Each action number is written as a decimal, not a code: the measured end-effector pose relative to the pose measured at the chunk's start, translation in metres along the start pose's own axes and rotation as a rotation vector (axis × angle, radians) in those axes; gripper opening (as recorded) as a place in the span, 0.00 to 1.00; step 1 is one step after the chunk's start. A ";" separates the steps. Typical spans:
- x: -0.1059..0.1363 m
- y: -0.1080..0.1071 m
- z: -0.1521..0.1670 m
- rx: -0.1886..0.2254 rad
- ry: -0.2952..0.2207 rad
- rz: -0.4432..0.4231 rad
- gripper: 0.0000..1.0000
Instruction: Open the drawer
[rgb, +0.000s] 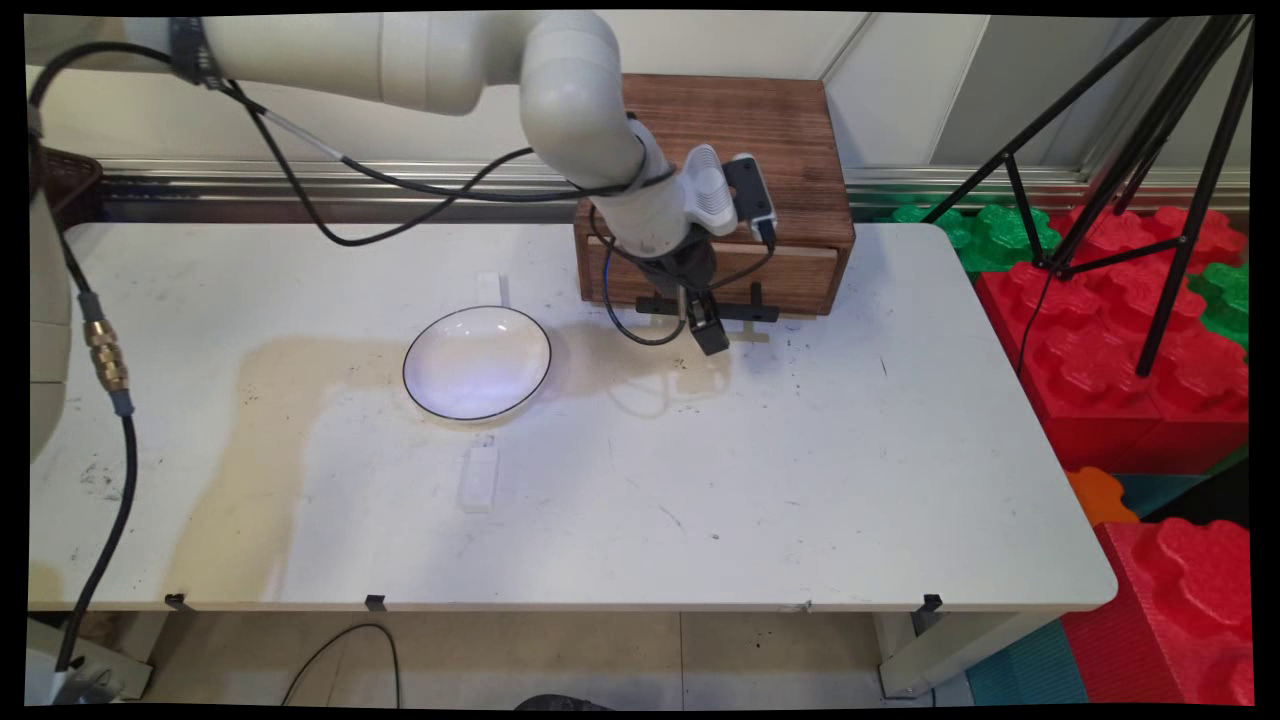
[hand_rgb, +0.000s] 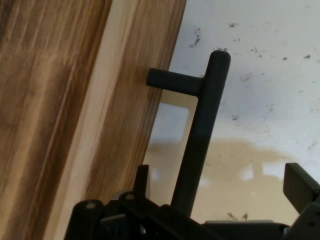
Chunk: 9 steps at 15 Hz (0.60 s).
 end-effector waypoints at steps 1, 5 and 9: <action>0.001 0.000 0.003 -0.001 -0.003 0.000 1.00; 0.007 0.000 0.019 -0.012 -0.022 -0.004 1.00; 0.010 0.002 0.032 -0.022 -0.040 -0.011 1.00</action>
